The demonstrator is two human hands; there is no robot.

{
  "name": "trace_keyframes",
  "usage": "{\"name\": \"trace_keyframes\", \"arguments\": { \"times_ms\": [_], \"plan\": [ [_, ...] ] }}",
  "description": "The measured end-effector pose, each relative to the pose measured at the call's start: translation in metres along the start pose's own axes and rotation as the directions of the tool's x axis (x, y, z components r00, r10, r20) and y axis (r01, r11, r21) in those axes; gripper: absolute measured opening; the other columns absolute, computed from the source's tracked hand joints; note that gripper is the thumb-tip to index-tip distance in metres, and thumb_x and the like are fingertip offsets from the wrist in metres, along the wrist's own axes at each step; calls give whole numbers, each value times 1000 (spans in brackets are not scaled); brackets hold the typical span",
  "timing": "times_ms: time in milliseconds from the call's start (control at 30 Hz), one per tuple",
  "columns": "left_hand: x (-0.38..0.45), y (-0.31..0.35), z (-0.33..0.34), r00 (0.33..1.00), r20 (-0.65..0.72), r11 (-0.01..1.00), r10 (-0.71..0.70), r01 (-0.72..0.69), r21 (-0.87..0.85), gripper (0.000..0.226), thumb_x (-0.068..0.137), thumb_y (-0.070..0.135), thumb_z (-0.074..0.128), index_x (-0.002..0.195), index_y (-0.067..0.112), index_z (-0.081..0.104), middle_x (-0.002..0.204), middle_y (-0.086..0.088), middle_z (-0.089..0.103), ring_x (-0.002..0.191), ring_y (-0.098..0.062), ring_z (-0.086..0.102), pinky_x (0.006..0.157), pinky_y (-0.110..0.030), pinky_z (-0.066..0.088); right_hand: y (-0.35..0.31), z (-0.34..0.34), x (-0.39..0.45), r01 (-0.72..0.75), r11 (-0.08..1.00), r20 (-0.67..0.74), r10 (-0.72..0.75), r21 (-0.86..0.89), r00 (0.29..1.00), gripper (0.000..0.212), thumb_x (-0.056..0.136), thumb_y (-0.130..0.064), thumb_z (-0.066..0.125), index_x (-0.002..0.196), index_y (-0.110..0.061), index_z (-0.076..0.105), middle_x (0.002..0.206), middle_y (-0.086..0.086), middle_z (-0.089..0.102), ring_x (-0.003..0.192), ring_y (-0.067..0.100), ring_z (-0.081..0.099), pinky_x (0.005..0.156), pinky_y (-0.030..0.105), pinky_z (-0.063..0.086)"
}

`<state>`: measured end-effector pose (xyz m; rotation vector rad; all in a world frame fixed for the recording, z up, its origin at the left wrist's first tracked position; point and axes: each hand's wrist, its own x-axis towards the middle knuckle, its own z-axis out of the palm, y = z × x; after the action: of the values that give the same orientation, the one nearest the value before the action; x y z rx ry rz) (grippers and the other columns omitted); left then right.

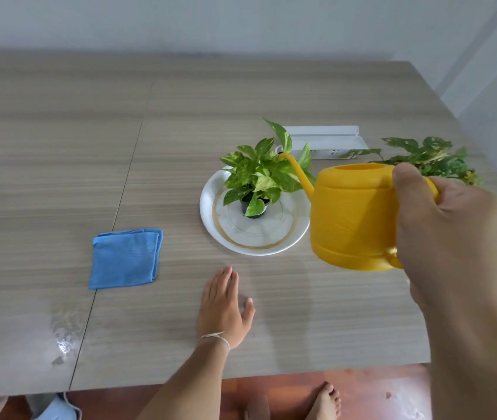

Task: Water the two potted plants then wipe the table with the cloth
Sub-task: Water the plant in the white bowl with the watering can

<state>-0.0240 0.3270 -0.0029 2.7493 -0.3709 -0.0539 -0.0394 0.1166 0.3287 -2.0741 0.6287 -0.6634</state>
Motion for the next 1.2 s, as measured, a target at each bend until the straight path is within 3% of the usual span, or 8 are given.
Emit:
{"name": "trace_keyframes", "arguments": {
  "times_ms": [167,500,833,1200],
  "plan": [
    [0,0,-1,1000,10,1000,1,-1,15,68,91,48,45,145,6,43,156,-10,36,147,-26,28,119,-43,26,-6,13,-3,6,998,34,-8,61,999,58,99,-40,55,54,-21,24,39,-8,22,37,10,21,35,17,15],
    [0,0,-2,1000,9,1000,7,-7,26,67,91,47,49,144,6,43,156,-11,36,146,-27,30,120,-43,27,-9,11,-16,14,993,125,-28,114,992,63,102,-33,56,52,-24,20,38,-10,19,37,9,19,36,16,14],
    [1,-2,2,1000,-13,1000,15,-14,11,66,89,44,53,141,5,46,153,-13,40,144,-29,34,118,-45,29,-3,6,-15,41,996,-13,-40,82,999,58,103,-36,53,56,-24,21,39,-8,23,38,9,23,36,17,16],
    [1,-2,2,1000,-3,1000,13,-13,25,66,90,46,50,142,5,46,154,-12,39,144,-29,33,118,-45,29,6,10,-21,42,999,61,-43,6,997,61,103,-36,55,55,-22,20,40,-6,22,39,12,22,37,20,18]
  ]
}}
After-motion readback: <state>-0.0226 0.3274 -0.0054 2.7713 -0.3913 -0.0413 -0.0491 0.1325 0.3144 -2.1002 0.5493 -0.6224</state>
